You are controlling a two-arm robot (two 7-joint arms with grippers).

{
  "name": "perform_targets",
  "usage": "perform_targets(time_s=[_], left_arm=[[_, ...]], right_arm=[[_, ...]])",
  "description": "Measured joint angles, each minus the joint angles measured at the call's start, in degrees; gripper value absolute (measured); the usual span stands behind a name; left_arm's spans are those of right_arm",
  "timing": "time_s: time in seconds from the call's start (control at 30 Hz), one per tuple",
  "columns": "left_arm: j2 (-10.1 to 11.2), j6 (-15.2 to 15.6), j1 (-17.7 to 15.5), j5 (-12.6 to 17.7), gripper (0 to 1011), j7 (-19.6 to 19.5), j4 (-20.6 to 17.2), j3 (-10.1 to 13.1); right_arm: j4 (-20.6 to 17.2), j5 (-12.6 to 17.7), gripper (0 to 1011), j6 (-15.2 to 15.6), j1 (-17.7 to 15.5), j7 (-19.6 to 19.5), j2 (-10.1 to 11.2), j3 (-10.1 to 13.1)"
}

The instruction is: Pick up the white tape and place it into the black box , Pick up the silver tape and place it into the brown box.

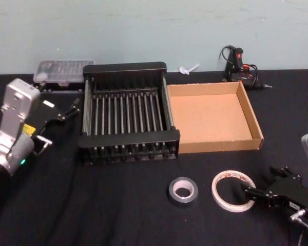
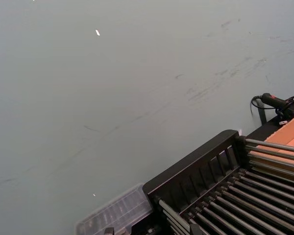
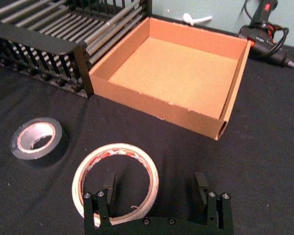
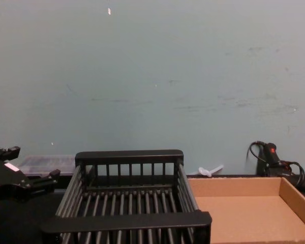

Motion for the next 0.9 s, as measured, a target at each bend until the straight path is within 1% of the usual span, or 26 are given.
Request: perform_targets(time_s=[0.03, 0.3, 0.63, 0.9], left_arm=[[0.00, 0.00, 0.00, 0.00, 1001, 0.00, 0.00, 0.00], [0.00, 0.00, 0.00, 0.00, 1001, 0.00, 0.00, 0.00], [0.00, 0.00, 0.00, 0.00, 1001, 0.00, 0.00, 0.00], [0.00, 0.00, 0.00, 0.00, 1001, 0.00, 0.00, 0.00]], right_arm=[[0.00, -0.25, 1002, 0.65, 0.07, -0.01, -0.14, -0.02], [0.93, -1.58, 1002, 2.52, 0.88, -0.03, -1.12, -0.26], [2.50, -3.09, 1002, 4.22, 2.35, 0.72, -2.58, -0.79], [3.56, -4.42, 1002, 4.84, 3.43, 1.59, -3.68, -1.11]])
